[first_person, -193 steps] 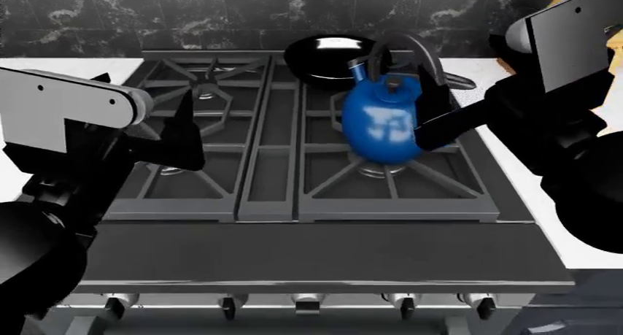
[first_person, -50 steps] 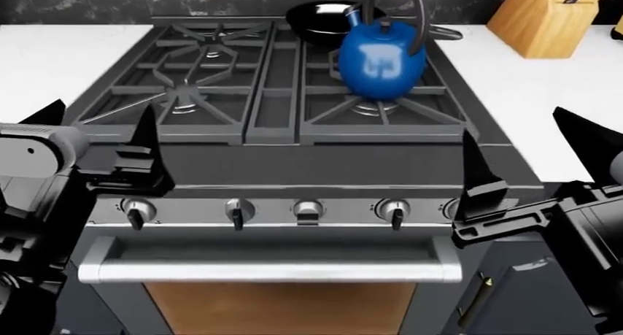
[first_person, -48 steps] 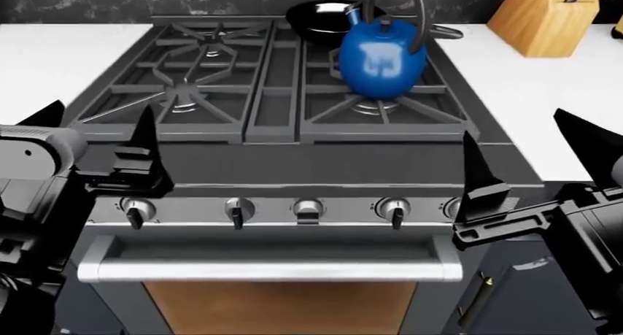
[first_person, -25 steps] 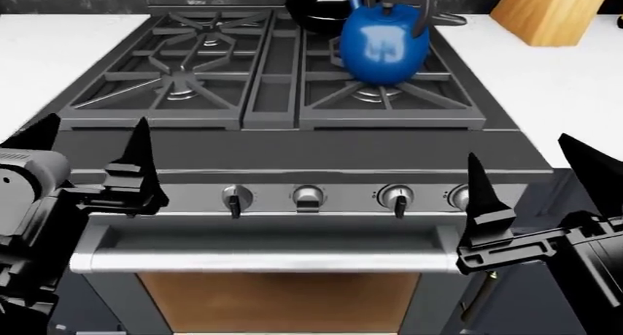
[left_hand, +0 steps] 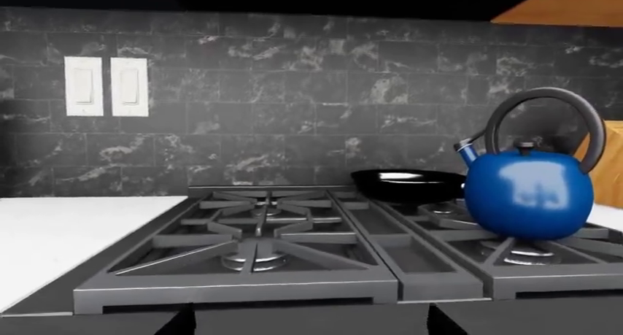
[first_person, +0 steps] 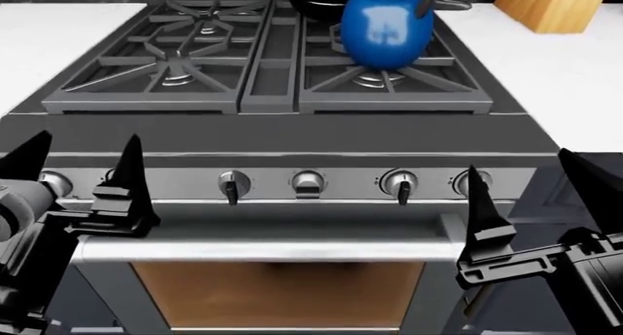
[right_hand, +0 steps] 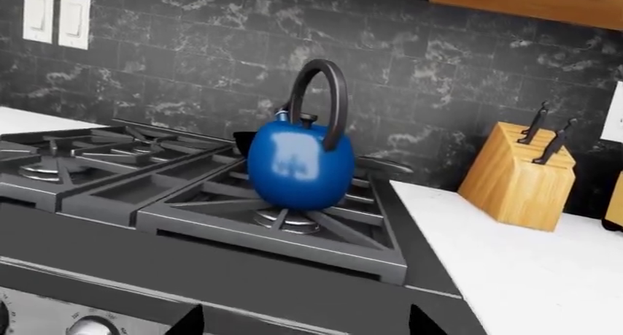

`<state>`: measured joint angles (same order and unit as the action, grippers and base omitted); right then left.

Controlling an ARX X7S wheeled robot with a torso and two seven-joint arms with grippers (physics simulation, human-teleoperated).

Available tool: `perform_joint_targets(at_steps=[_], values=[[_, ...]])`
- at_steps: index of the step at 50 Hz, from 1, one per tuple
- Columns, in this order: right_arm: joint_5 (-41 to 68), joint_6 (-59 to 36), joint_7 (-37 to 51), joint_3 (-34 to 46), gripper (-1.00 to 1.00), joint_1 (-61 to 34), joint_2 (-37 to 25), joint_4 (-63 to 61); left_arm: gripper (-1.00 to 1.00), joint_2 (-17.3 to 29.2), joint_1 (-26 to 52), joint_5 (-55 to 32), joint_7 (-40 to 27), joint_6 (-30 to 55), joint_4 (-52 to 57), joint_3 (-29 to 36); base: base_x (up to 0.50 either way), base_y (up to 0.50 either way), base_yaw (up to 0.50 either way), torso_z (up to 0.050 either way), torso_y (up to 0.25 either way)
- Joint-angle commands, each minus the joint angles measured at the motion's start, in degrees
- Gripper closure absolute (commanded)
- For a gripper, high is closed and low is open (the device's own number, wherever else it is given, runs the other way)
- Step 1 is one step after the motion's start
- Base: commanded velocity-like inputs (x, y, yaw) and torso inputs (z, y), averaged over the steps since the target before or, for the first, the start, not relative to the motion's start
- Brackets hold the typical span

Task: Pick the kettle from the counter and place it on a stove burner. Then turn the burner on.

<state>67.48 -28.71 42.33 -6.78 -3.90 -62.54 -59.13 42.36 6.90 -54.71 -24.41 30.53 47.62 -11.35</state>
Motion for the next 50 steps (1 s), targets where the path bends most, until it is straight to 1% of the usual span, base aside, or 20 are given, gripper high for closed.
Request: perform_joint_targets(at_steps=[1, 20, 34, 45, 50], values=[[-2.1, 3.7, 0.2, -0.3, -1.0, 4.3, -1.2, 0.2, -1.0, -0.2, -1.1, 0.8, 0.4, -0.6, -0.3, 0.1, 0.0, 0.0, 0.0, -0.039, 0.0], [-2.2, 5.7, 1.2, -0.9, -1.0, 7.6, -1.8, 0.7, -1.0, 0.1, 0.0, 0.0, -0.3, -0.4, -0.5, 0.3, 0.0, 0.0, 0.0, -0.039, 0.0], [-3.3, 5.7, 1.4, 0.9, -1.0, 7.7, -1.1, 1.5, -1.0, 0.0, -1.0, 0.6, 0.0, -1.0, -0.8, 0.3, 0.0, 0.0, 0.0, -0.038, 0.0], [-2.1, 5.1, 3.8, 1.2, -1.0, 6.9, -2.0, 1.3, -1.0, -0.2, -0.8, 1.3, 0.1, -1.2, -1.3, 1.2, 0.0, 0.0, 0.0, -0.016, 0.0], [0.2, 3.0, 7.5, 2.8, -1.0, 3.6, -2.4, 2.7, -1.0, -0.3, -1.0, 1.5, 0.0, -1.3, -1.4, 1.2, 0.0, 0.0, 0.0, 0.0, 0.0]])
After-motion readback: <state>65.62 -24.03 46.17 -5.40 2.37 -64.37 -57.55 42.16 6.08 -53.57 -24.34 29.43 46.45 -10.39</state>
